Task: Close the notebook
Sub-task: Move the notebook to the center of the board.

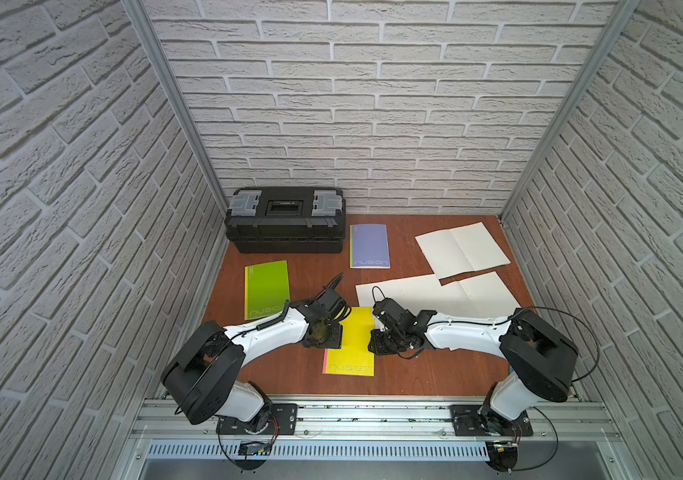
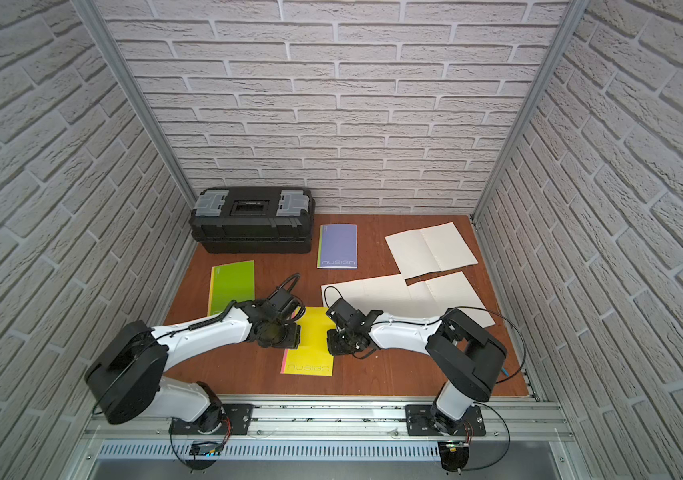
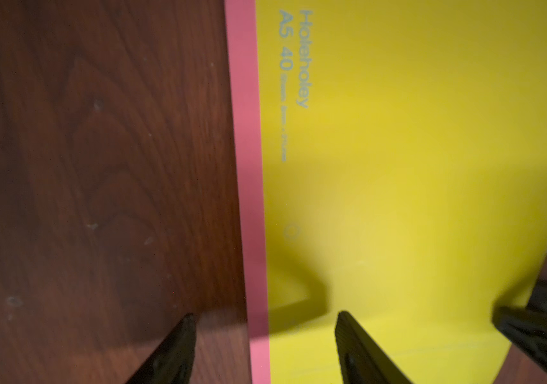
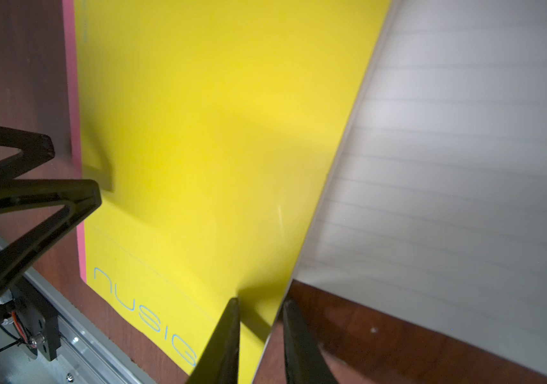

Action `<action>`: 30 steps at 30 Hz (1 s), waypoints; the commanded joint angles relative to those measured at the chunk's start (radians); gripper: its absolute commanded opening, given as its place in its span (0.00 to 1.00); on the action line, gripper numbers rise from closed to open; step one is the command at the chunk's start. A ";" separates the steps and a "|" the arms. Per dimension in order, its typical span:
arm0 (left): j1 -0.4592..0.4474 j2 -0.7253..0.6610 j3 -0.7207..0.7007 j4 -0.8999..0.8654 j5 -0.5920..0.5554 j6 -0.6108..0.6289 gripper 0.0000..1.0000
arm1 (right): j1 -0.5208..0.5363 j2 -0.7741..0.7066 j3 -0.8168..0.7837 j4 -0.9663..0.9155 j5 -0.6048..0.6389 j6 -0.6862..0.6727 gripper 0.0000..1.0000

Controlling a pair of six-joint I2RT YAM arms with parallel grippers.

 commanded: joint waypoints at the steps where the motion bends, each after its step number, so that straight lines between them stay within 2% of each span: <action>1: 0.008 0.010 -0.027 0.017 0.003 -0.007 0.67 | 0.021 0.032 0.034 -0.010 0.000 0.000 0.24; 30: 0.207 0.015 -0.115 0.108 0.035 0.030 0.66 | 0.006 0.284 0.380 -0.075 -0.028 -0.099 0.23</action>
